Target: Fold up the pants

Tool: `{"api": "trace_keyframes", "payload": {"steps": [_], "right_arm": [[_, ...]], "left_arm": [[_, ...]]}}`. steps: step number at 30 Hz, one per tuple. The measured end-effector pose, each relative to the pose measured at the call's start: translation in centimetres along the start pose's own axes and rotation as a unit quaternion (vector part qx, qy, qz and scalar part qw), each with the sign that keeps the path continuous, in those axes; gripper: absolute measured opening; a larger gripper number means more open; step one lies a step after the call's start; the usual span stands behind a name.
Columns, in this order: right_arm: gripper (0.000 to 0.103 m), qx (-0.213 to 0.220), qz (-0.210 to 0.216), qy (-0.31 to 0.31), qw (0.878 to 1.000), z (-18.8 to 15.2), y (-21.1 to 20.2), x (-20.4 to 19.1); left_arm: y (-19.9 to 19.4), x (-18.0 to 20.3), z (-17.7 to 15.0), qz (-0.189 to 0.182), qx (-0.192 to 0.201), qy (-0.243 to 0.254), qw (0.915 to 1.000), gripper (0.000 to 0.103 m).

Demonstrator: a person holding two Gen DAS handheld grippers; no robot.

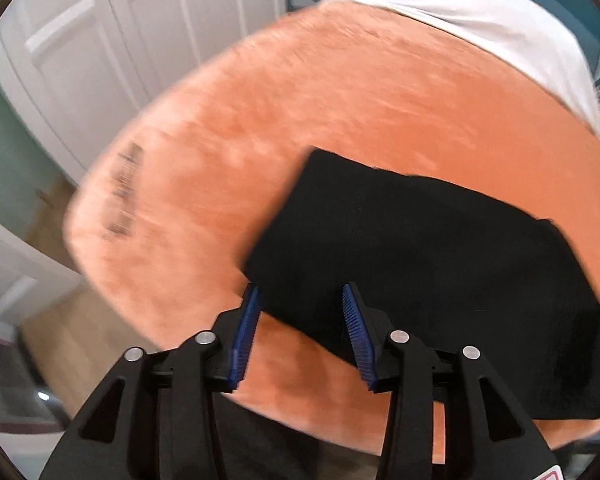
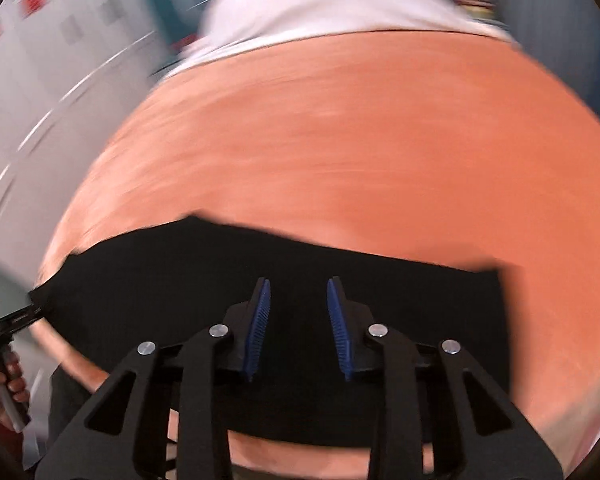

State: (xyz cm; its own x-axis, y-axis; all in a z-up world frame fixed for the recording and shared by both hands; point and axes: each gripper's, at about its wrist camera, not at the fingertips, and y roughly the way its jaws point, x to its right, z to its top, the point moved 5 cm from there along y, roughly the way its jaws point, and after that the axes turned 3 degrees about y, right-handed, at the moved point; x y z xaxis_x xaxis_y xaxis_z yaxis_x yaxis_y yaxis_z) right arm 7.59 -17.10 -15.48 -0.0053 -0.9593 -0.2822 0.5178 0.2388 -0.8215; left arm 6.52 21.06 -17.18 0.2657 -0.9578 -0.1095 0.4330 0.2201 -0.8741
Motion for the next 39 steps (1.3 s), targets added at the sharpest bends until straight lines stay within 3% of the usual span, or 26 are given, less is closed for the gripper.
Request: {"api": "trace_keyframes", "payload": {"steps": [2, 4, 8, 11, 14, 17, 20, 21, 23, 26, 29, 32, 35, 38, 39], "right_arm": [[0.028, -0.024, 0.012, -0.017, 0.999, 1.3, 4.1, -2.8], [0.025, -0.060, 0.029, -0.012, 0.998, 2.2, 8.6, -4.7], [0.021, -0.091, -0.031, -0.050, 0.994, 3.7, 15.8, -6.7], [0.021, -0.079, -0.053, -0.057, 0.994, 4.8, 15.0, -7.5], [0.021, -0.058, -0.029, -0.045, 0.997, 4.3, 12.3, -8.2], [0.021, -0.088, -0.061, -0.071, 0.992, 2.8, 14.6, -8.5], [0.021, -0.073, -0.088, -0.083, 0.990, 4.0, 15.7, -9.7], [0.023, -0.059, -0.077, -0.077, 0.992, 4.6, 14.7, -10.5], [0.023, -0.033, -0.037, -0.067, 0.997, 4.7, 12.0, -12.5], [0.023, -0.027, -0.008, -0.085, 0.996, 2.6, 9.8, -15.2], [0.023, -0.061, 0.009, -0.115, 0.991, -0.5, 11.6, -18.5], [0.023, -0.095, -0.018, -0.135, 0.986, -1.7, 16.4, -20.5], [0.023, -0.079, -0.036, -0.144, 0.986, -0.3, 17.1, -21.6], [0.023, -0.073, 0.027, -0.103, 0.992, 0.9, 14.2, -22.2], [0.023, -0.073, 0.030, -0.101, 0.992, 0.6, 13.9, -22.7]], "left_arm": [[-0.9, -0.9, 0.1, 0.028, 0.022, 0.019, 0.9992, 0.051], [-1.0, -2.0, 0.4, 0.029, 0.025, 0.020, 0.9991, 0.054], [-0.7, -2.7, 0.8, 0.006, 0.023, 0.017, 0.9996, 0.054], [0.1, -2.1, 0.9, -0.001, 0.023, 0.022, 0.9995, 0.054], [1.2, -1.0, 0.9, -0.025, 0.017, 0.025, 0.9992, 0.055], [2.5, 0.4, 0.8, -0.035, 0.007, 0.036, 0.9987, 0.055], [3.1, 0.9, 0.9, -0.028, 0.004, 0.046, 0.9985, 0.055], [3.1, 0.7, 0.9, -0.025, 0.004, 0.045, 0.9987, 0.055], [2.8, -0.1, 0.9, -0.027, 0.008, 0.035, 0.9990, 0.066], [2.6, -1.7, 0.4, -0.020, 0.010, 0.025, 0.9995, 0.067], [2.4, -2.8, -0.2, -0.009, 0.009, 0.026, 0.9996, 0.067], [1.9, -3.1, -0.5, -0.002, 0.011, 0.032, 0.9994, 0.067], [1.4, -3.0, -0.6, -0.001, 0.009, 0.036, 0.9993, 0.069], [1.4, -2.9, -0.6, -0.007, 0.006, 0.036, 0.9993, 0.073], [1.5, -2.8, -0.6, -0.010, 0.004, 0.035, 0.9993, 0.073]]}}
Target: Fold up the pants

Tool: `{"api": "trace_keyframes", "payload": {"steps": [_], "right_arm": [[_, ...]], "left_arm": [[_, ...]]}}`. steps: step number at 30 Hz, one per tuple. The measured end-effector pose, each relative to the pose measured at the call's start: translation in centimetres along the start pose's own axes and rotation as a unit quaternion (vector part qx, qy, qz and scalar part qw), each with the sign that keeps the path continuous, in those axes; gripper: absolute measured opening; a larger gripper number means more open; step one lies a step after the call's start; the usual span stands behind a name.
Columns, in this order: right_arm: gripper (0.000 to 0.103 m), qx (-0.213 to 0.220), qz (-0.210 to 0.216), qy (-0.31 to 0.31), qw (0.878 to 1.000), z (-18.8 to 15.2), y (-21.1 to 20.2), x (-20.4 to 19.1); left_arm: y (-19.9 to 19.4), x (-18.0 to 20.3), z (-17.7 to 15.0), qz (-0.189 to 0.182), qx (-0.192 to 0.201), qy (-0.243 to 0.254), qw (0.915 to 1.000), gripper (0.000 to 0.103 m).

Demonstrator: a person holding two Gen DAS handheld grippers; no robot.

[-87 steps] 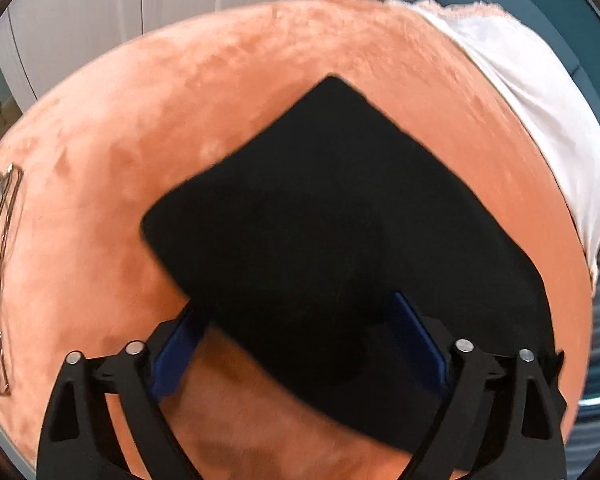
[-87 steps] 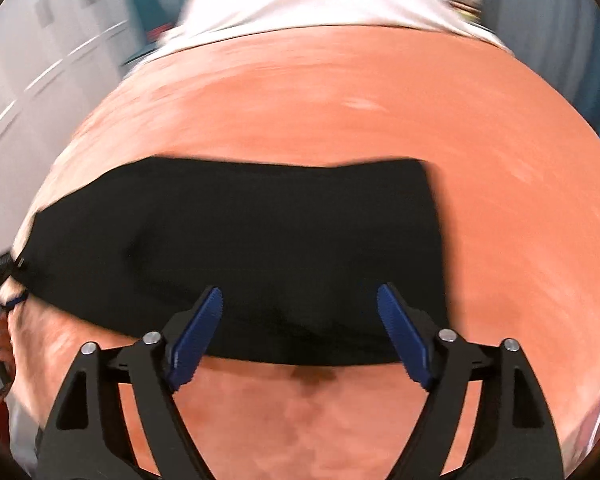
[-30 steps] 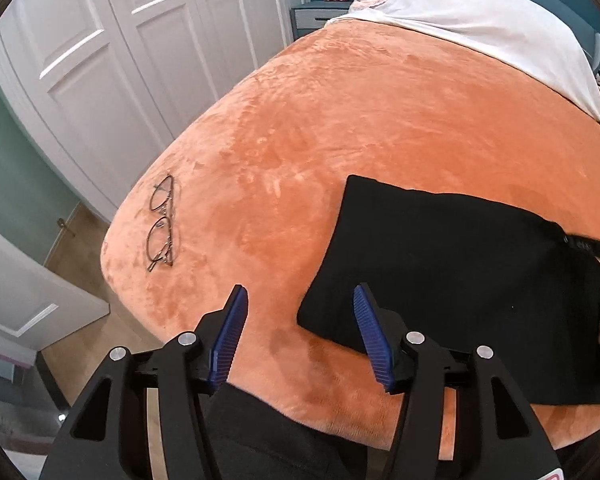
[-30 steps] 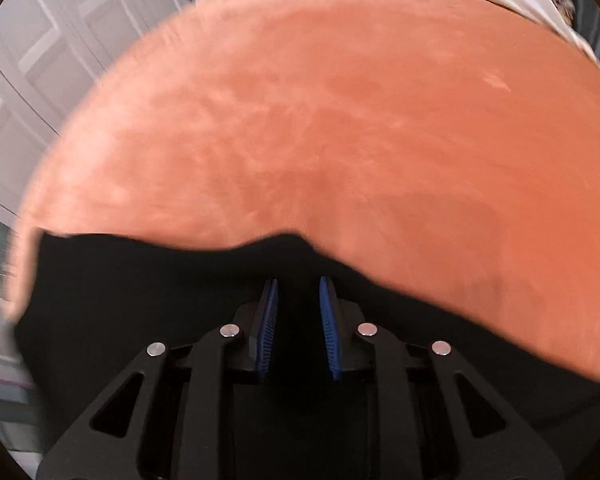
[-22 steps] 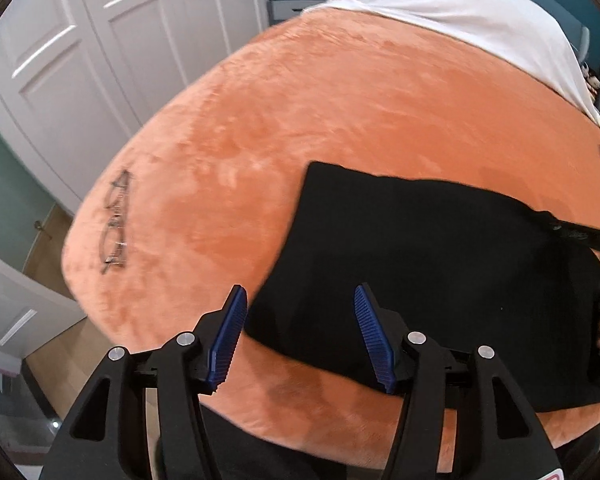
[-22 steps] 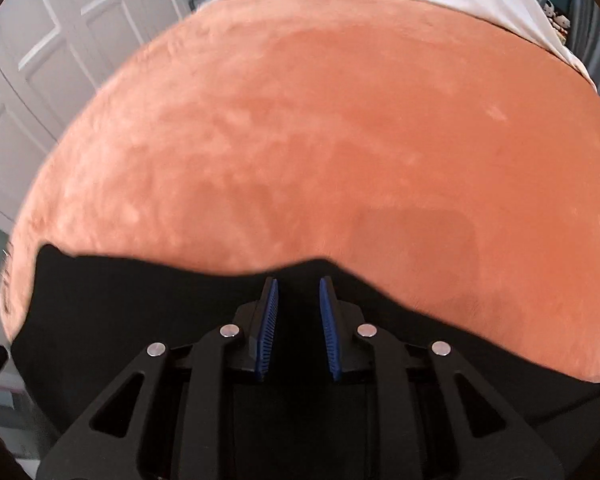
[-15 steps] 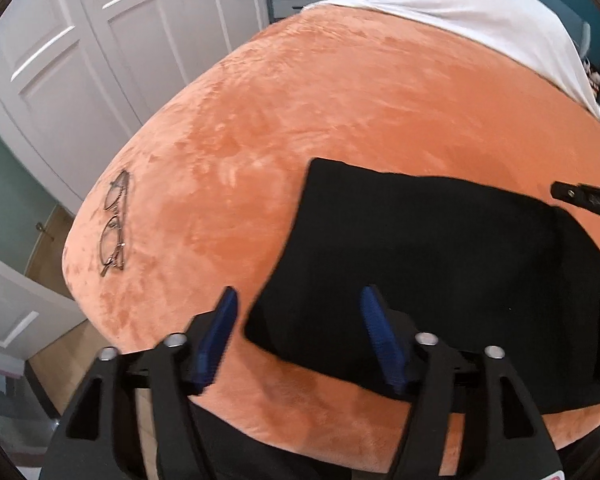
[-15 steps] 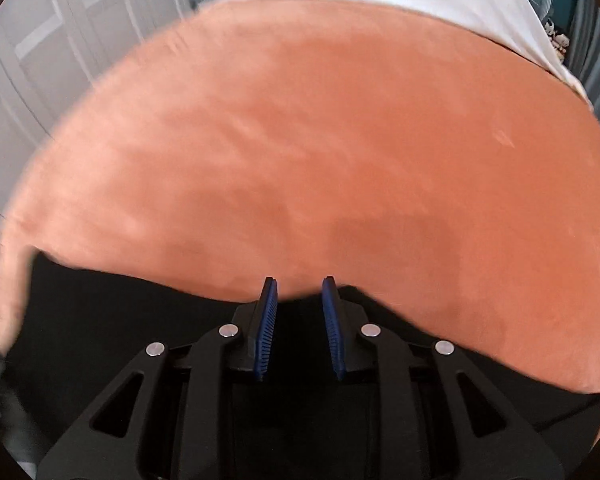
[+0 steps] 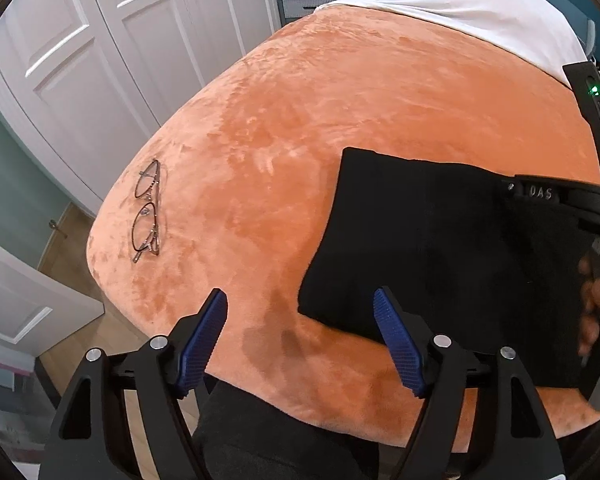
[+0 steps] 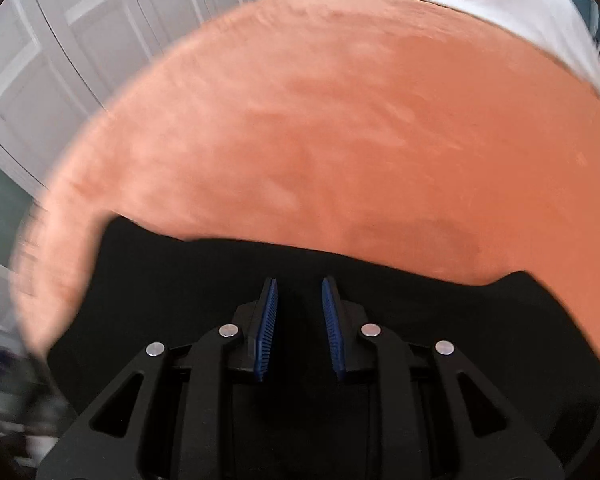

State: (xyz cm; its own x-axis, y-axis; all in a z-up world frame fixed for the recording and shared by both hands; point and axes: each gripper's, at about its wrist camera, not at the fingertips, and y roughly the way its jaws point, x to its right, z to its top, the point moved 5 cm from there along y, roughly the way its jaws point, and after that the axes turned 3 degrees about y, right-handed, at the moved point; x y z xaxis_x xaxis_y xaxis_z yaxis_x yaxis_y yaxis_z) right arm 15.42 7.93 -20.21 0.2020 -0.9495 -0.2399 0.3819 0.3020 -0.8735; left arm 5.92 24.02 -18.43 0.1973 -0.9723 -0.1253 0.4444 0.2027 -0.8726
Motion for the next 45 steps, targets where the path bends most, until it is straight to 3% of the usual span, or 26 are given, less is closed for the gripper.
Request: {"api": "trace_keyframes", "payload": {"steps": [3, 6, 9, 13, 17, 22, 25, 27, 31, 34, 36, 38, 41, 45], "right_arm": [[0.024, -0.036, -0.027, -0.027, 0.999, -1.2, 3.3, -1.3], [0.024, -0.016, -0.061, -0.046, 0.997, -0.8, 3.3, -2.7], [0.023, 0.005, 0.018, -0.006, 1.000, -0.7, 0.1, -3.1], [0.025, 0.046, 0.003, -0.006, 0.999, -2.8, -3.8, -1.8], [0.026, 0.056, -0.017, 0.031, 0.998, -6.1, -6.8, 2.8], [0.026, 0.077, -0.069, 0.098, 0.990, -10.3, -12.0, 11.6], [0.037, 0.087, -0.104, 0.147, 0.980, -13.7, -15.2, 17.6], [0.038, 0.084, -0.147, 0.150, 0.974, -15.9, -16.5, 20.9], [0.038, 0.089, -0.136, 0.165, 0.973, -17.5, -17.2, 22.9], [0.038, 0.102, -0.132, 0.152, 0.974, -16.5, -16.4, 22.2], [0.038, 0.088, -0.125, 0.136, 0.979, -15.9, -14.3, 21.5], [0.038, 0.047, -0.123, 0.119, 0.984, -16.2, -10.8, 20.9], [0.038, 0.056, -0.143, 0.086, 0.984, -16.1, -10.8, 20.0], [0.037, 0.054, -0.106, 0.112, 0.986, -16.0, -12.4, 21.3]], "left_arm": [[0.3, 0.2, 0.1, -0.003, -0.004, 0.000, 1.0000, 0.073], [0.1, 0.2, 0.2, 0.002, -0.005, 0.006, 1.0000, 0.073], [-0.1, 0.0, 0.2, 0.004, -0.002, 0.003, 1.0000, 0.074], [-0.3, 0.2, 0.2, 0.005, 0.000, 0.000, 1.0000, 0.074], [-0.4, 1.1, 0.0, 0.007, -0.005, 0.014, 0.9999, 0.074], [-1.4, 3.0, -0.5, 0.006, -0.004, 0.028, 0.9996, 0.076], [-2.0, 4.6, -1.1, -0.003, -0.004, 0.033, 0.9995, 0.081], [-2.3, 6.3, -1.5, -0.009, -0.009, 0.041, 0.9991, 0.081], [-2.9, 9.7, -2.3, -0.035, -0.020, 0.057, 0.9976, 0.081], [-3.6, 11.7, -2.4, -0.033, -0.020, 0.074, 0.9965, 0.081], [-3.8, 12.4, -2.5, -0.030, -0.022, 0.080, 0.9961, 0.081], [-3.9, 12.8, -2.6, -0.027, -0.026, 0.083, 0.9958, 0.081], [-3.5, 12.9, -2.6, -0.015, -0.031, 0.088, 0.9955, 0.082], [-2.3, 11.9, -2.3, 0.003, -0.041, 0.072, 0.9966, 0.084]]}}
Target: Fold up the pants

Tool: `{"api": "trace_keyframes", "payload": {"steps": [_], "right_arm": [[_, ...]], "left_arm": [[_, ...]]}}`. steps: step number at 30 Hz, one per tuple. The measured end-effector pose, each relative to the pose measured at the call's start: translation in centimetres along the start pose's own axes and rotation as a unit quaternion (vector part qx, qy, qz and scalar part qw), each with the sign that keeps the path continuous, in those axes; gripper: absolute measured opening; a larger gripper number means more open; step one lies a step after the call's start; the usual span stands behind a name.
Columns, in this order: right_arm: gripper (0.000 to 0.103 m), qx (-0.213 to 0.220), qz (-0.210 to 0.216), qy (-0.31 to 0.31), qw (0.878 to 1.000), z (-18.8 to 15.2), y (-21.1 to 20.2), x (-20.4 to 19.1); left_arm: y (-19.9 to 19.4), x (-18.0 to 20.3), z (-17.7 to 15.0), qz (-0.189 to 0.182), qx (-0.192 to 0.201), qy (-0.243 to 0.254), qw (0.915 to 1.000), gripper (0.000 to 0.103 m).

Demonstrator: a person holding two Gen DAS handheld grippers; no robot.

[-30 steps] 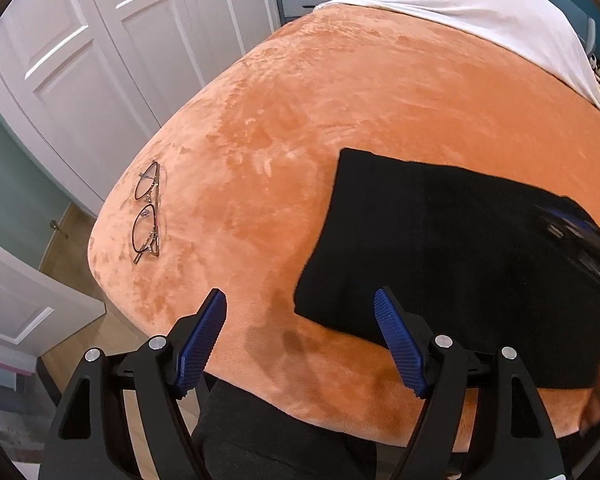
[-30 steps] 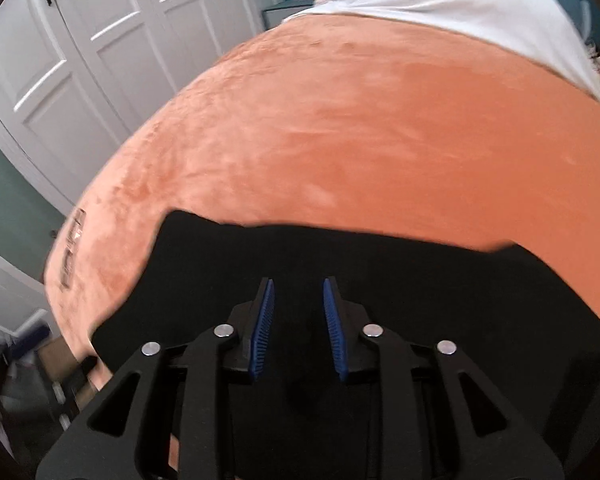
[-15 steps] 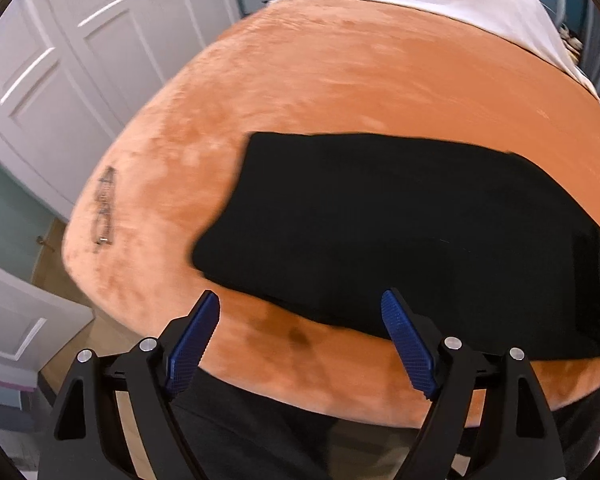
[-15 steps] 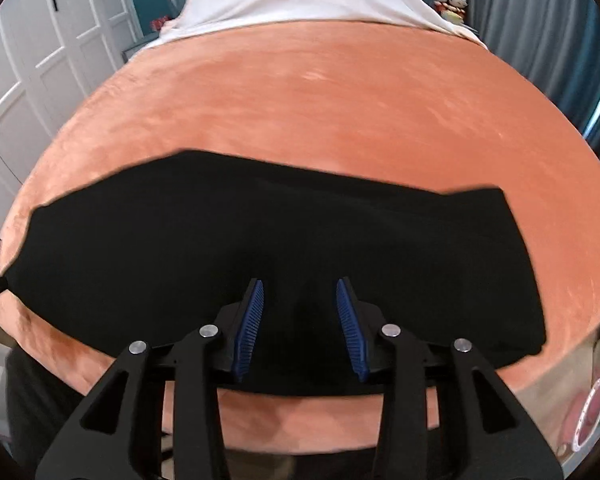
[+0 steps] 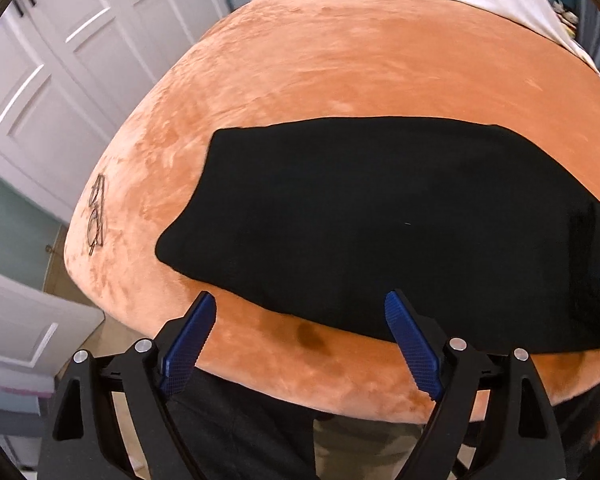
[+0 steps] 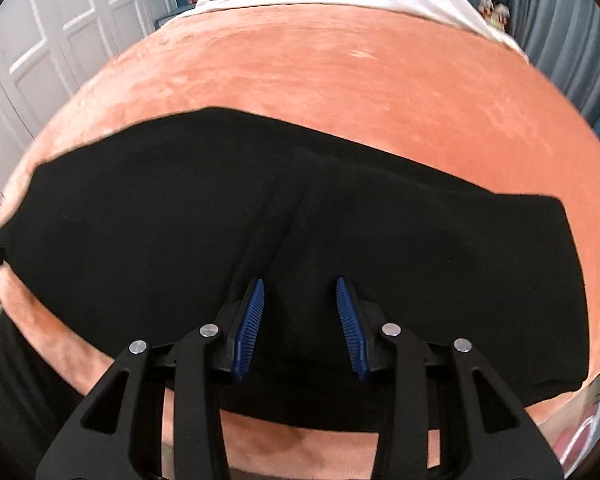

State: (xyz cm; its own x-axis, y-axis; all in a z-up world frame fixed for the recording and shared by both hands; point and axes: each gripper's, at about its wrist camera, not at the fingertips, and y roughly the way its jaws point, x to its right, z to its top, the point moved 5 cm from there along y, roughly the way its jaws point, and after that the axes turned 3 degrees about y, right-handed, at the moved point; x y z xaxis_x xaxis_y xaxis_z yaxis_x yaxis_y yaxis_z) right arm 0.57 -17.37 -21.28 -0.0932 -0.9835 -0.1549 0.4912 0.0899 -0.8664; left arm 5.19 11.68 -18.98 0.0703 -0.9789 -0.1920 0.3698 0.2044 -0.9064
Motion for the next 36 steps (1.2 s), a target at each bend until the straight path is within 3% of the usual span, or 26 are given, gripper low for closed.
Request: {"api": "trace_keyframes", "payload": {"steps": [7, 11, 13, 15, 20, 23, 25, 27, 30, 33, 36], "right_arm": [[0.038, 0.033, 0.003, 0.005, 0.999, -0.2, -2.6, -1.1], [0.038, 0.003, -0.003, -0.006, 1.000, -0.3, -0.3, -2.6], [0.047, 0.009, 0.004, 0.005, 1.000, -0.3, -0.7, -2.9], [0.077, 0.026, -0.003, -0.011, 1.000, -0.1, -1.2, -3.8], [0.078, 0.013, -0.038, -0.065, 0.997, -0.6, 0.5, -5.4], [0.075, 0.002, -0.056, -0.068, 0.996, -1.4, 2.3, -5.0], [0.064, 0.013, -0.061, -0.066, 0.996, -1.5, 2.2, -4.8], [0.038, 0.012, -0.062, -0.060, 0.996, -1.0, 2.0, -4.5], [0.015, 0.011, -0.036, -0.030, 0.999, -0.2, 1.3, -3.9], [0.015, 0.024, -0.024, -0.029, 0.999, 0.1, 0.3, -4.5], [0.015, 0.000, -0.018, -0.054, 0.998, -0.8, 2.2, -5.3]], "left_arm": [[1.6, -2.2, 0.2, 0.001, -0.014, -0.029, 0.9995, 0.084], [2.1, -2.8, 0.3, 0.003, -0.016, -0.031, 0.9994, 0.084], [2.1, -3.1, 0.4, 0.007, -0.013, -0.028, 0.9995, 0.084], [2.3, -3.4, 0.3, 0.011, -0.010, -0.025, 0.9996, 0.084], [3.1, -3.7, 0.2, 0.001, -0.020, -0.031, 0.9993, 0.085], [3.3, -3.8, 0.2, -0.001, -0.022, -0.033, 0.9992, 0.085], [3.3, -3.9, 0.2, 0.000, -0.021, -0.032, 0.9992, 0.085], [3.5, -4.0, 0.3, 0.000, -0.023, -0.034, 0.9992, 0.085], [4.0, -4.2, 0.3, -0.003, -0.028, -0.042, 0.9987, 0.085], [4.2, -4.2, 0.4, -0.009, -0.031, -0.047, 0.9984, 0.085], [4.4, -3.9, 0.5, -0.008, -0.033, -0.043, 0.9985, 0.085]]}}
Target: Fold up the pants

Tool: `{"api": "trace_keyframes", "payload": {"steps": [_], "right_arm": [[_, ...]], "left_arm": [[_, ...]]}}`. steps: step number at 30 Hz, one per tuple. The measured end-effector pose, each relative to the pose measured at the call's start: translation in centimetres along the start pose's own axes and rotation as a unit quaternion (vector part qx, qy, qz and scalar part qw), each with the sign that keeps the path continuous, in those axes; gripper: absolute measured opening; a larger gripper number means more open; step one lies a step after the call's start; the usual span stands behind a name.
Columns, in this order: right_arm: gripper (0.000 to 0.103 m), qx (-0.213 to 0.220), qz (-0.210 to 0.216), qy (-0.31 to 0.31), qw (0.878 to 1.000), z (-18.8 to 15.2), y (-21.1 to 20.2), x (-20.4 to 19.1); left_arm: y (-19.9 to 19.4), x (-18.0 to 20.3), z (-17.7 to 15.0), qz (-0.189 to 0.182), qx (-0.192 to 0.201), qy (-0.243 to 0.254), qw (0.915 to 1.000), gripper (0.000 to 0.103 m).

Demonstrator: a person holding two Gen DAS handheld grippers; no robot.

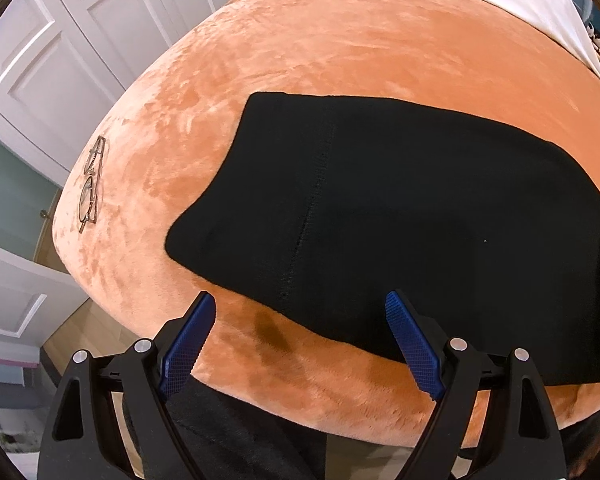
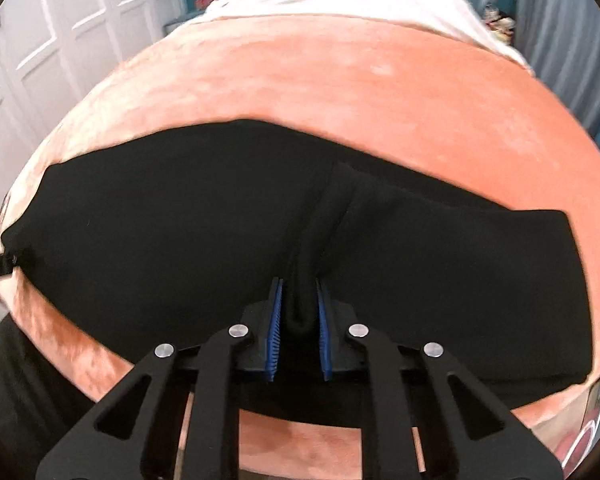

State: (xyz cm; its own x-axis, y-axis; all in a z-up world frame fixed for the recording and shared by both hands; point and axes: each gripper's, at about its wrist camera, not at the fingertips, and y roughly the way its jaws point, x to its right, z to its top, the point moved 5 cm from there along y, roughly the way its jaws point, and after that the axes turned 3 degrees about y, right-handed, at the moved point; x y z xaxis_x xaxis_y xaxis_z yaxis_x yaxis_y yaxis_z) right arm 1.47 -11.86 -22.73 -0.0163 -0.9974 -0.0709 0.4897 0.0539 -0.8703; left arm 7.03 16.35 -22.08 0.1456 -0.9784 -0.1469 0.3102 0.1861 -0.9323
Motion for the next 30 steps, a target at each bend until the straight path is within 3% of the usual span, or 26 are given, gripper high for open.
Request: {"api": "trace_keyframes", "payload": {"steps": [5, 11, 14, 20, 26, 30], "right_arm": [[0.031, 0.025, 0.009, 0.004, 1.000, 0.4, -1.4, -0.2], [0.037, 0.046, 0.018, 0.017, 0.999, 0.4, -4.4, 0.2], [0.057, 0.058, 0.012, 0.022, 0.998, 0.8, -5.4, 0.4], [0.058, 0.068, 0.025, 0.032, 0.997, 1.7, -6.3, 0.1], [0.068, 0.067, 0.022, 0.030, 0.997, 2.1, -6.1, -1.0], [0.068, 0.068, 0.021, 0.028, 0.997, 2.4, -6.2, -1.5]], "left_arm": [[0.2, 0.5, 0.6, 0.001, 0.003, 0.006, 1.0000, 0.085], [1.1, 0.8, 1.5, 0.003, -0.001, 0.004, 1.0000, 0.086], [1.4, 1.0, 1.8, 0.004, -0.002, 0.005, 1.0000, 0.087], [2.3, 1.0, 2.3, -0.006, -0.011, -0.006, 0.9999, 0.087], [3.2, 1.0, 2.4, -0.015, -0.015, -0.019, 0.9996, 0.093], [3.1, -0.2, 2.3, -0.048, -0.013, -0.078, 0.9957, 0.092]]}}
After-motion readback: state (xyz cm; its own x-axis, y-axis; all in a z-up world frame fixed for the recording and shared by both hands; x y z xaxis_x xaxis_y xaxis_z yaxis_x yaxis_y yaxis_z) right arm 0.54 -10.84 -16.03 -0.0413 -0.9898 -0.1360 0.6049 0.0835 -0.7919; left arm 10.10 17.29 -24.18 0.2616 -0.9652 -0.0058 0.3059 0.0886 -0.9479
